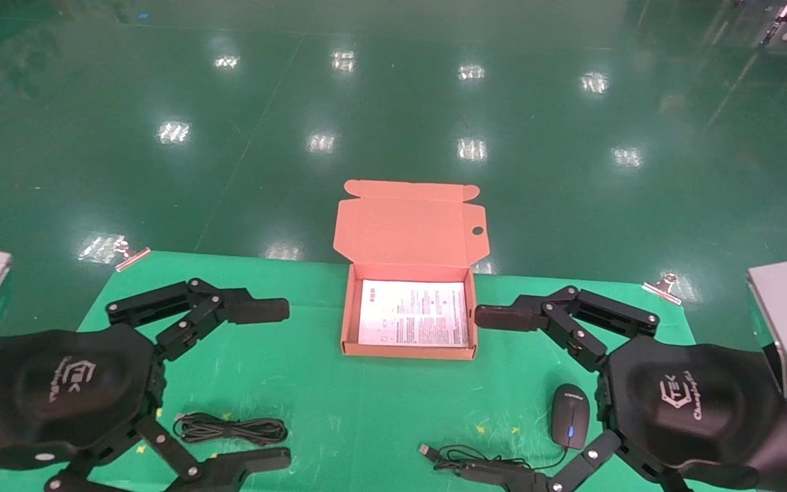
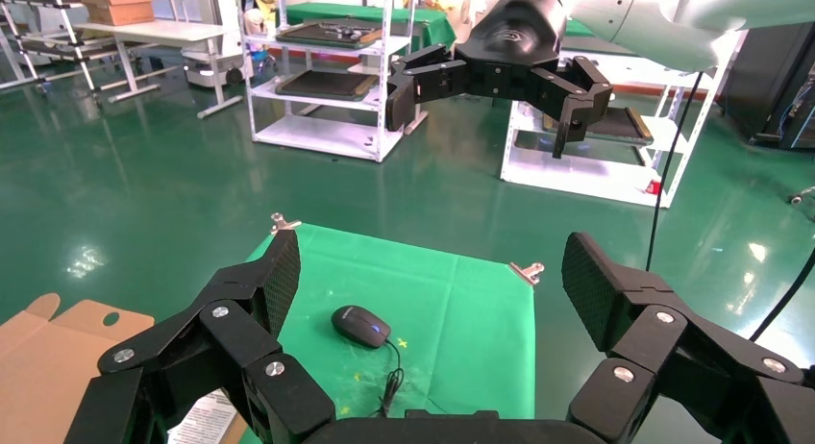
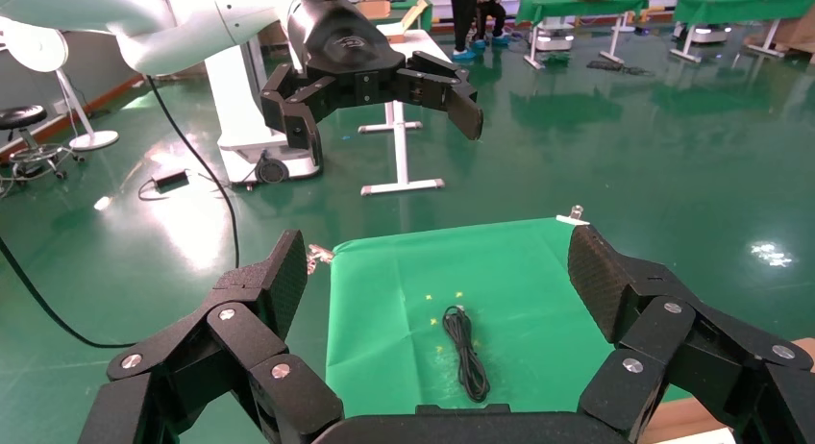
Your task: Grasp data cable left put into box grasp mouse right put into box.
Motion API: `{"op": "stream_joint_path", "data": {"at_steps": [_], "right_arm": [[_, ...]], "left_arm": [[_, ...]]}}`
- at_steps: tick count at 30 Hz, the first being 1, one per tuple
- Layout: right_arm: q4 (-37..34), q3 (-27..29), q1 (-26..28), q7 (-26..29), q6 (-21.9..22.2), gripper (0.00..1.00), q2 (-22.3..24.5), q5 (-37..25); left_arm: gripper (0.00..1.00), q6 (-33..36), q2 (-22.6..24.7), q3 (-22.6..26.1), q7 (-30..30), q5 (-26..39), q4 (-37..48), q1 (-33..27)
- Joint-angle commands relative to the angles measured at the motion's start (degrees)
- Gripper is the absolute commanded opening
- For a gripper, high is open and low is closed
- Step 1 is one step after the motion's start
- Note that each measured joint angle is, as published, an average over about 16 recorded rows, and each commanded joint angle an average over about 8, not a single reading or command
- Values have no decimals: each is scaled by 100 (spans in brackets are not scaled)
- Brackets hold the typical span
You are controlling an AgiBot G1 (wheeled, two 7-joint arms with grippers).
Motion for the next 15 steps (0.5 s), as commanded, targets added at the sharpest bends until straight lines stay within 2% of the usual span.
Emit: {"op": "stream_joint_path", "data": {"at_steps": [1, 8, 15], "right_arm": [[1, 1, -1, 0, -1, 100, 1, 0], [27, -6, 56, -76, -3, 100, 4, -89], [253, -164, 389, -514, -68, 100, 15, -821]], "left_arm": [[100, -4, 3, 4, 1, 2, 3, -3], [100, 27, -27, 70, -31, 182, -47, -102], [100, 303, 37, 564, -309, 1045, -88, -716]]}}
